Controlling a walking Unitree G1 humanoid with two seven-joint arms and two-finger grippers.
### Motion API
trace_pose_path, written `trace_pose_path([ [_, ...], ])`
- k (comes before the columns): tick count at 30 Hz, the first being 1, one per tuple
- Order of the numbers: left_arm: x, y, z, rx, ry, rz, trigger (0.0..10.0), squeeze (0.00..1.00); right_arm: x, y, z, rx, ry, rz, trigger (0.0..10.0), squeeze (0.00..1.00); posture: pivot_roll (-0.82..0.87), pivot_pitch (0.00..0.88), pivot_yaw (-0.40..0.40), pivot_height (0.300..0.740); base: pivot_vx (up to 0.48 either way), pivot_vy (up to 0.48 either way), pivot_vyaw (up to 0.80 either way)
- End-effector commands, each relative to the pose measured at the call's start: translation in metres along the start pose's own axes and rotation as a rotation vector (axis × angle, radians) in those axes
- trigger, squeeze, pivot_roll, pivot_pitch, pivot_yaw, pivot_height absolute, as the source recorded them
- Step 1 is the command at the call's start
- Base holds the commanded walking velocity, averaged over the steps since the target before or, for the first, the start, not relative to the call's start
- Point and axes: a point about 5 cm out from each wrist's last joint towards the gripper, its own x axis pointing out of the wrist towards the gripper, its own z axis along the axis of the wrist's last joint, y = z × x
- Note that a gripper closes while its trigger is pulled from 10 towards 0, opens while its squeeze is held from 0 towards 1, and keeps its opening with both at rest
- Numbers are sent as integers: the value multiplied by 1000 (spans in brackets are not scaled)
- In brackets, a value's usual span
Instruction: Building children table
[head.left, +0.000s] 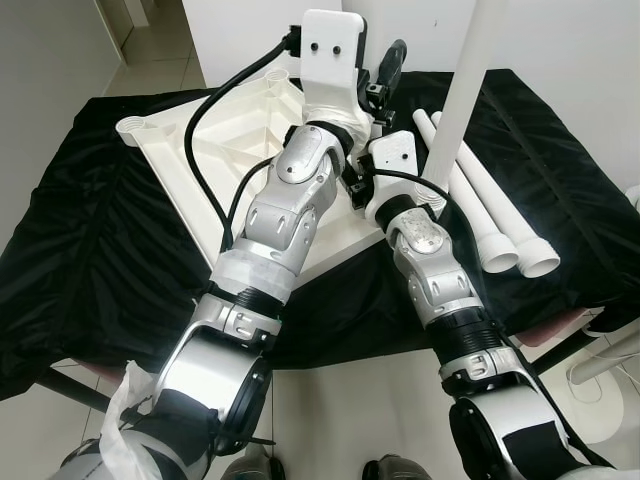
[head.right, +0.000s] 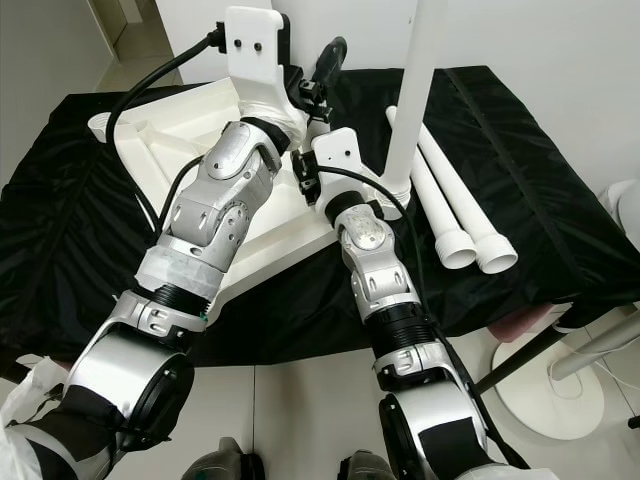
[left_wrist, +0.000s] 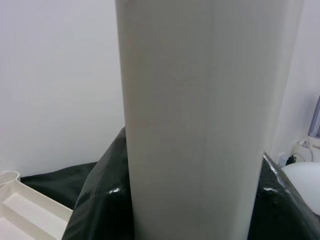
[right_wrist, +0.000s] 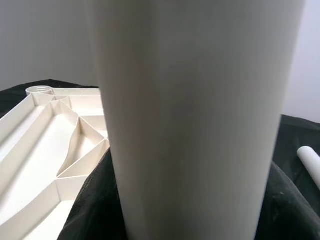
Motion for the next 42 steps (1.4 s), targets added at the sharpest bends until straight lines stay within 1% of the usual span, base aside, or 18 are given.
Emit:
trace_pose_path([
  [1, 0, -4, 6, -82, -27, -50, 10000, 1000, 2, -2, 0, 37, 15, -26, 10000, 0, -149, 21, 85, 740, 0, 0, 0],
  [2, 0, -4, 6, -82, -27, -50, 10000, 1000, 2, -2, 0, 37, 15, -26, 10000, 0, -149, 21, 85, 740, 0, 0, 0],
  [4, 0, -4, 9, -129, -40, -55, 10000, 1000, 1, -3, -3, 48, 26, -37, 10000, 0, -145, 18, 79, 740, 0, 0, 0],
  [10, -1, -2, 14, -171, -62, -41, 10000, 1000, -1, -4, -6, 52, 36, -39, 10000, 0, -131, 13, 66, 740, 0, 0, 0],
  [11, -1, -2, 16, -210, -66, -46, 10000, 0, -2, -5, -7, 55, 39, -41, 10000, 0, -113, 7, 51, 740, 0, 0, 0],
  [12, -1, -2, 16, -210, -66, -46, 10000, 0, -2, -5, -7, 55, 39, -41, 10000, 0, -113, 7, 51, 740, 0, 0, 0],
  [14, -6, 3, 22, -301, -74, -68, 10000, 0, -4, -7, -12, 66, 48, -51, 10000, 0, -102, 3, 40, 740, 0, 0, 0],
  [15, -6, 3, 22, -301, -74, -68, 10000, 0, -4, -7, -12, 66, 48, -51, 10000, 0, -102, 3, 40, 740, 0, 0, 0],
  [18, -15, 16, 23, -365, -69, -45, 10000, 0, -7, -6, -19, 75, 69, -45, 10000, 0, -95, 0, 33, 740, 0, 0, 0],
  [22, -20, 24, 21, -365, -59, -25, 10000, 0, -10, -5, -22, 81, 78, -41, 10000, 0, -90, 0, 33, 740, 0, 0, 0],
  [25, -30, 42, 16, -367, -33, 43, 10000, 0, -16, -9, -26, 113, 83, -66, 10000, 0, -86, 0, 37, 740, 0, 0, 0],
  [28, -38, 58, 16, -376, -22, 112, 10000, 0, -21, -15, -33, 100, 104, -79, 10000, 0, -77, 0, 42, 740, 0, 0, 0],
  [32, -42, 64, 16, -380, -20, 127, 10000, 0, -22, -16, -35, 89, 110, -70, 10000, 0, -77, 0, 42, 740, 0, 0, 0],
  [35, -49, 74, 11, -330, 23, 171, 10000, 0, -25, -19, -37, 72, 111, -70, 10000, 0, -75, 0, 38, 740, 0, 0, 0],
  [37, -55, 82, 3, -213, 94, 218, 10000, 0, -27, -24, -39, 72, 110, -93, 10000, 0, -62, 0, 25, 740, 0, 0, 0],
  [38, -58, 85, -2, -183, 124, 229, 10000, 0, -27, -25, -40, 71, 109, -98, 10000, 0, -56, 0, 18, 740, 0, 0, 0],
  [39, -62, 87, -8, -161, 156, 238, 10000, 0, -27, -25, -40, 70, 107, -100, 10000, 0, -56, 0, 12, 740, 0, 0, 0],
  [42, -68, 89, -15, -140, 193, 245, 10000, 0, -28, -24, -40, 68, 101, -101, 10000, 0, -56, 0, 12, 740, 0, 0, 0],
])
